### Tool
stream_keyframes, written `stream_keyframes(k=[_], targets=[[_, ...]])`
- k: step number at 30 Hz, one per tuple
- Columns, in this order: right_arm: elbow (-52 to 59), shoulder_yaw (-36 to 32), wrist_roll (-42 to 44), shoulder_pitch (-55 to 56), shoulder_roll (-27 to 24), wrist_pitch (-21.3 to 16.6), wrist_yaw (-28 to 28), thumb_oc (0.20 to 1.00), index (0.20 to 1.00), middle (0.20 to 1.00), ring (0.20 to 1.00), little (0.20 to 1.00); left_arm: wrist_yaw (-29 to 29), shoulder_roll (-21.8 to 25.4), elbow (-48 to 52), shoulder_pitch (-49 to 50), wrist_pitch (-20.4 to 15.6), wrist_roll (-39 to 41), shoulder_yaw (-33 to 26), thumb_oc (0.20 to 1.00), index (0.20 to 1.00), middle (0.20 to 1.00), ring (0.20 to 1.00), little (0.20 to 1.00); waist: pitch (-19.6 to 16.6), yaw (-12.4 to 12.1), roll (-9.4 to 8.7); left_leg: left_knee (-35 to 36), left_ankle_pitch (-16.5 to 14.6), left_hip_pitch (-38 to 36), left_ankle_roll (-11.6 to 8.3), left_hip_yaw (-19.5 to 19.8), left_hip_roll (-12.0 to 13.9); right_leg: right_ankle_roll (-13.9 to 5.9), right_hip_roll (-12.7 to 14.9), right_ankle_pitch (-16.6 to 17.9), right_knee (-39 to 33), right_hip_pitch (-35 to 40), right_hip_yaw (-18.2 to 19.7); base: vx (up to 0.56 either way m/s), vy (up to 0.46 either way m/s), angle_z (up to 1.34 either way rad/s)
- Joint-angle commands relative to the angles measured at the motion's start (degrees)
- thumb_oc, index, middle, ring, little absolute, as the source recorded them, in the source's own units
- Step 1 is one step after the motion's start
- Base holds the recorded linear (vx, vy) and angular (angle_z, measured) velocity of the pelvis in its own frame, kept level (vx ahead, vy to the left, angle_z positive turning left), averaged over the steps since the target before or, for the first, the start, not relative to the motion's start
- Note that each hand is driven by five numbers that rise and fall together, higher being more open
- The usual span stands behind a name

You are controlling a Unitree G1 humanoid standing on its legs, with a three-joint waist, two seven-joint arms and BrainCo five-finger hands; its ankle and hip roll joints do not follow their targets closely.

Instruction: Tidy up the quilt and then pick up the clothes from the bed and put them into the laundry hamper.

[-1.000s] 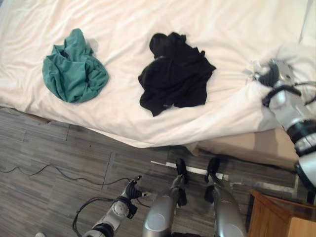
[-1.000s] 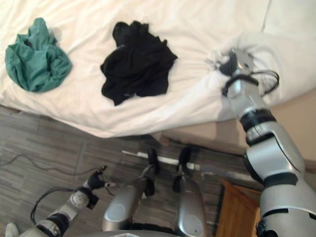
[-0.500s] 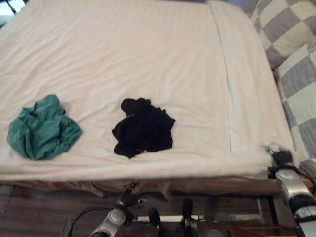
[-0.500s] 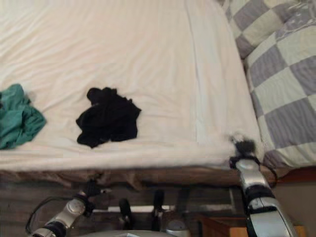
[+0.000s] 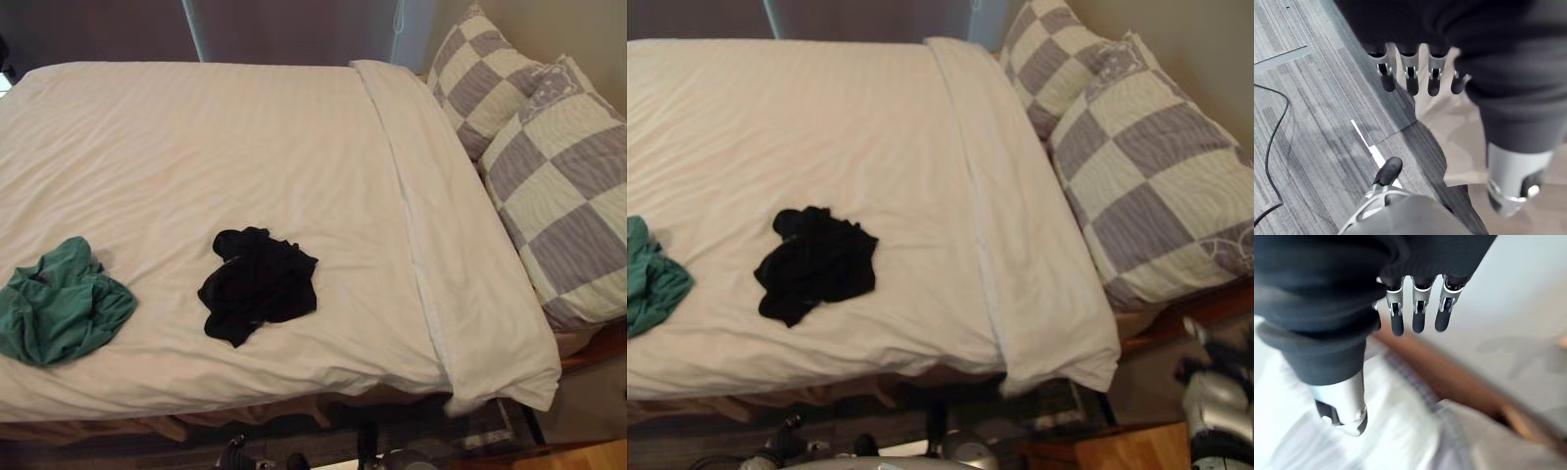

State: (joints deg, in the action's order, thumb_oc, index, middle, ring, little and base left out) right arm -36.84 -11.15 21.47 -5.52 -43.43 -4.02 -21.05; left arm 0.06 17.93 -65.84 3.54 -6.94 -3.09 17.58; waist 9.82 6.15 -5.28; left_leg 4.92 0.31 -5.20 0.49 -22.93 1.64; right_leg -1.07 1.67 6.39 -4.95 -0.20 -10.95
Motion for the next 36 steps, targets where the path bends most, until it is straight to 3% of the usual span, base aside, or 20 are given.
stream_keyframes(k=[1,5,6,8,9,11,13,15,20,23,26,28,30,31,32,36], targets=[[4.93,5.35,-5.44,-14.76,-4.72,-4.05,5.65,0.2,0.2,0.2,0.2,0.2,-0.37,0.48,0.42,-4.35,0.14,-1.77,0.58,1.0,1.0,1.0,1.0,1.0,3.24,-2.46,-0.18,-0.2,-1.67,-1.34,-4.75,3.04,6.15,-5.62,4.53,-3.99,-0.05,2.45,-0.45,-0.04,-0.091,0.06],[3.3,15.83,-2.56,-33.04,-6.45,-1.21,8.28,0.2,0.2,0.2,0.2,0.2,1.23,1.95,1.13,-9.25,-1.93,-1.07,3.83,1.0,1.0,1.0,1.0,1.0,8.2,-4.1,1.01,-2.46,-1.52,3.19,-4.62,4.03,5.49,-5.31,4.67,-4.21,1.58,-1.11,-1.01,-0.21,-0.066,0.07],[-1.06,20.79,-1.99,-42.03,-6.5,-0.06,7.54,0.2,0.2,0.2,0.2,0.2,3.61,2.23,1.58,-12.07,-4.05,1.86,5.67,1.0,1.0,1.0,1.0,1.0,11.16,-4.92,2.43,-4.57,-1.62,6.55,-4.6,4.71,4.74,-4.79,4.79,-5.08,4.01,-4.11,-1.51,-0.3,-0.007,0.18],[-6.48,24.61,-1.12,-48.82,-5.56,-0.32,6.25,0.2,0.2,0.2,0.2,0.2,5.03,2.28,2.36,-14.63,-6.15,6.11,6.72,1.0,1.0,1.0,1.0,1.0,14.3,-5.72,3.94,-6.87,-1.68,10.23,-4.61,5.47,4.03,-4.26,5.15,-5.84,6.48,-7.2,-2.1,-0.23,0.0,0.25],[-6.62,24.8,-1.08,-49.07,-5.56,-0.36,6.26,0.2,0.2,0.2,0.2,0.2,5.02,2.22,2.33,-14.69,-6.16,6.12,6.64,1.0,1.0,1.0,1.0,1.0,14.29,-5.61,3.98,-6.98,-1.72,10.37,-4.6,5.51,4.04,-4.26,5.17,-5.89,6.58,-7.33,-2.12,-0.16,-0.014,0.3],[-12.35,27.0,0.24,-54.46,-3.63,0.64,3.33,0.2,0.2,0.2,0.2,0.2,4.53,2.19,6.72,-17.87,-6.13,10.01,6.37,1.0,1.0,1.0,1.0,1.0,18.5,-6.41,6.24,-9.78,-1.62,15.54,-4.33,6.55,2.93,-3.47,5.39,-7.16,10.39,-12.36,-2.36,-0.21,-0.037,0.28],[-15.16,26.5,2.68,-54.99,-2.81,1.48,2.75,0.2,0.2,0.2,0.2,0.2,3.21,2.05,8.54,-18.47,-6.18,11.3,6.71,1.0,1.0,1.0,1.0,1.0,19.98,-6.57,7.37,-11.49,-1.58,18.3,-4.25,7.06,2.53,-2.99,5.57,-8.07,13.22,-15.54,-2.66,-0.14,-0.029,0.1],[-18.43,22.67,4.68,-49.39,-0.87,2.11,0.79,0.2,0.2,0.2,0.2,0.2,2.61,2.52,11.58,-17.95,-6.67,12.64,6.76,1.0,1.0,1.0,1.0,1.0,19.98,-6.13,9.04,-16.04,-2.41,24.87,-3.56,7.91,1.38,-1.77,5.75,-10.19,19.2,-23.14,-2.51,-0.11,0.001,-0.04],[-20.82,17.12,7.8,-38.28,1.84,-0.6,0.27,0.2,0.2,0.2,0.2,0.2,2.85,2.38,9.68,-18.48,-6.95,12.14,5.8,1.0,1.0,1.0,1.0,1.0,19.98,-4.53,8.87,-20.33,-4.22,27.78,-2.74,7.68,1.56,-0.83,5.78,-11.43,22.38,-26.04,-1.74,-0.05,0.021,0.03],[-21.26,13.12,10.83,-26.8,6.51,-3.62,0.66,0.2,0.2,0.2,0.2,0.2,2.78,2.04,8.07,-18.14,-7.24,12.11,4.41,1.0,1.0,1.0,1.0,1.0,19.98,-2.83,8.23,-19.51,-4.54,25.47,-2.34,7.28,1.9,-0.7,5.11,-11.15,21.12,-23.92,-0.8,-0.01,0.044,-0.01],[-21.68,12.13,11.55,-22.19,9.27,-3.58,1.15,0.2,0.2,0.2,0.2,0.2,2.93,1.8,7.55,-17.94,-7.51,11.81,3.92,1.0,1.0,1.0,1.0,1.0,19.98,-2.19,7.84,-17.64,-4.24,23.06,-2.25,6.98,2.08,-0.86,4.66,-10.36,19.08,-21.65,-0.28,-0.01,0.02,-0.02],[-24.12,11.48,8.33,-12.87,15.62,-3.98,1.81,0.2,0.2,0.2,0.2,0.2,3.81,0.33,6.27,-17.15,-7.36,10.65,2.75,1.0,1.0,1.0,1.0,1.0,19.09,-1.04,6.95,-12.15,-3.07,16.22,-2.49,6.48,2.81,-1.56,4.18,-8.25,13.33,-15.26,0.36,0.02,0.027,-0.23],[-25.27,12.1,6.44,-9.97,17.93,-3.58,1.67,0.2,0.2,0.2,0.2,0.2,4.37,-0.47,5.62,-16.65,-7.15,10.22,2.41,1.0,1.0,1.0,1.0,1.0,17.56,-0.85,6.66,-9.85,-2.53,14.12,-2.73,6.78,2.89,-1.92,4.07,-7.18,10.59,-13.01,0.7,0.06,0.018,-0.17],[-26.28,13.03,5.78,-7.72,20.03,-3.09,1.55,0.689,0.689,0.689,0.689,0.689,4.92,-1.05,5.18,-16.21,-6.85,10.49,2.23,1.0,1.0,1.0,1.0,1.0,16.12,-0.73,6.39,-8.18,-2.16,12.31,-2.89,7.12,2.68,-2.49,4.02,-6.1,8.4,-11.19,1.22,0.1,0.026,-0.14],[-28.01,13.37,3.92,-6.02,21.57,-2.14,3.21,1.0,1.0,1.0,1.0,1.0,5.53,-1.67,4.6,-15.85,-6.51,10.45,1.84,1.0,1.0,1.0,1.0,1.0,14.44,-0.54,6.16,-7.5,-2.31,10.74,-2.84,6.67,2.53,-2.89,4.27,-5.2,6.99,-9.78,1.23,0.1,0.031,-0.1],[-32.15,15.25,-2.85,-3.15,24.54,0.73,6.34,1.0,1.0,1.0,1.0,1.0,5.4,-2.96,2.7,-14.65,-5.95,9.27,0.87,1.0,1.0,1.0,1.0,1.0,11.2,-0.49,5.92,-11.66,-5.06,8.7,-2.47,3.68,1.8,-3.2,6.08,-4.04,5.03,-4.96,-1.32,0.12,0.027,-0.02]])
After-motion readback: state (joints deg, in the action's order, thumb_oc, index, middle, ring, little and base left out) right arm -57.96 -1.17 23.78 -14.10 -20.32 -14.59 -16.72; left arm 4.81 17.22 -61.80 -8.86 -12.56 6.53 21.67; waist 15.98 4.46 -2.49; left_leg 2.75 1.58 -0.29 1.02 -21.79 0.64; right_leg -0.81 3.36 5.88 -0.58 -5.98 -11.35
